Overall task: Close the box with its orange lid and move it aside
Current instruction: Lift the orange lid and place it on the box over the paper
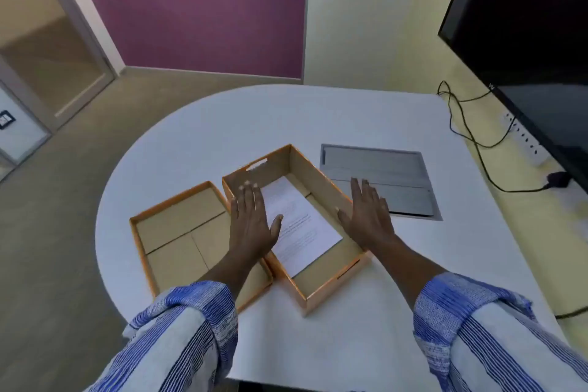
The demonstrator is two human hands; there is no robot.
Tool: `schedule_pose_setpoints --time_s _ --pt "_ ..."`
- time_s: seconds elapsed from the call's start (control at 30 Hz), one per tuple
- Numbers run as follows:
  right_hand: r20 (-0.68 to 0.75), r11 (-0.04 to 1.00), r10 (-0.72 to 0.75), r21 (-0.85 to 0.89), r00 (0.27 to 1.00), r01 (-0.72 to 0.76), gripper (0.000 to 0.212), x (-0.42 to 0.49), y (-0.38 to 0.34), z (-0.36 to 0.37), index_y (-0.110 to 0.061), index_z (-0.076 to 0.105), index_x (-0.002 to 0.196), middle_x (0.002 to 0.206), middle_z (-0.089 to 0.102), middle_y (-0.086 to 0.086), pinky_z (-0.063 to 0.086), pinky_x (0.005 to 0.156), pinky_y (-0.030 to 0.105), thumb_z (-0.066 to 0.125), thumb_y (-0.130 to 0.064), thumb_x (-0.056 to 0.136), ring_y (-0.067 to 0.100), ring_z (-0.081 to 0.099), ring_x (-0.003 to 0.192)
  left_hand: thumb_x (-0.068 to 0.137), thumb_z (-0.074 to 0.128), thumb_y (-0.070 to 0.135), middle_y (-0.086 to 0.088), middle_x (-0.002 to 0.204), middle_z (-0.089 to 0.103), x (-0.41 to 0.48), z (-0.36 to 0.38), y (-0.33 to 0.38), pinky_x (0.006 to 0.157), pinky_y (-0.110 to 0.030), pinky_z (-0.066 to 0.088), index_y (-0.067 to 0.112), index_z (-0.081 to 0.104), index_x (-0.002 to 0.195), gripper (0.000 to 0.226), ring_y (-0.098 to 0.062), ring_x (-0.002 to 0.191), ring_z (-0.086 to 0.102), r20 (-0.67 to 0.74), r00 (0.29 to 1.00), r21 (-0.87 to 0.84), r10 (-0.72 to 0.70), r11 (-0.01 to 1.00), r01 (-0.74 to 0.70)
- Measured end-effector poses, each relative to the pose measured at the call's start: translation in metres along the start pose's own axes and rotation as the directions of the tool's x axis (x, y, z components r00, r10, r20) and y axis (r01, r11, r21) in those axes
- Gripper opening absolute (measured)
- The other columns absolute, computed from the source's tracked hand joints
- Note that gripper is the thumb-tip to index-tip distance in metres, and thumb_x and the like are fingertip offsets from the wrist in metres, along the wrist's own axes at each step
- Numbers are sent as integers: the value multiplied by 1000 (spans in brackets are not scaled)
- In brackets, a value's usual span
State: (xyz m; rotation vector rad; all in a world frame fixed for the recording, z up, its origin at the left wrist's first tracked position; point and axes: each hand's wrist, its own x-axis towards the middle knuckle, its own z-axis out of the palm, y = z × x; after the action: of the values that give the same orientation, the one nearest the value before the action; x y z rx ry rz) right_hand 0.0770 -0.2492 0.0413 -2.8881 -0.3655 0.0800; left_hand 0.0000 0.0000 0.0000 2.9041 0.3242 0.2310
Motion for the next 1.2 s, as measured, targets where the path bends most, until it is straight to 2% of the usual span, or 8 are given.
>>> schedule_pose_setpoints --time_s 0.17,0.27,0.43,0.63,0.83,1.0,1.1,1.2 --pt "152 981 165 79 975 -178 87 -17 10 23 -15 11 159 162 27 16 32 115 51 58 -45 93 35 31 146 97 48 55 -24 167 11 -24 19 1 124 -49 21 -1 8 159 92 -38 155 15 143 953 -194 -267 936 292" --pt "175 976 181 92 968 -199 85 -23 14 26 -13 17 157 153 39 15 39 105 49 62 -42 90 37 43 135 99 52 46 -21 165 21 -31 22 9 111 -49 40 2 -1 160 91 -40 145 37 281 885 -387 -372 799 459" --pt "162 977 189 63 969 -201 78 -22 22 25 -11 24 153 136 53 18 44 96 48 62 -39 91 39 52 122 96 48 17 -19 121 62 -32 21 18 83 -37 46 9 0 161 80 -34 99 59 420 792 -498 -444 617 610" --pt "178 958 251 92 951 -270 68 -19 37 23 -13 32 152 134 56 16 47 92 44 56 -41 94 37 57 121 92 44 17 -19 110 67 -26 25 10 81 -40 52 18 14 161 75 -36 92 63 372 846 -555 -382 639 533" --pt "146 916 345 164 927 -367 56 -23 55 22 -12 44 148 135 62 14 47 96 42 53 -37 99 37 58 122 88 39 29 -12 128 67 -19 25 6 88 -39 50 28 25 159 73 -33 103 65 350 924 -582 -156 736 345" --pt "109 894 403 164 909 -416 35 -35 61 29 -8 54 132 120 68 18 45 79 37 48 -21 100 39 64 104 89 38 30 -6 138 63 -22 28 13 91 -40 53 33 27 159 71 -29 104 67 389 921 -602 -21 752 271" --pt "87 882 430 175 899 -438 37 -42 60 33 -6 52 135 123 67 19 48 83 39 46 -20 101 39 65 107 100 46 22 -6 141 61 -28 33 16 96 -36 48 26 35 156 58 -29 117 63 361 932 -617 -20 745 255" --pt "59 871 439 218 896 -441 43 -43 55 33 -8 46 141 131 62 18 49 88 42 51 -21 100 39 63 113 103 48 37 -10 135 63 -27 38 11 101 -43 50 20 45 151 51 -26 117 61 419 900 -655 -122 646 392"
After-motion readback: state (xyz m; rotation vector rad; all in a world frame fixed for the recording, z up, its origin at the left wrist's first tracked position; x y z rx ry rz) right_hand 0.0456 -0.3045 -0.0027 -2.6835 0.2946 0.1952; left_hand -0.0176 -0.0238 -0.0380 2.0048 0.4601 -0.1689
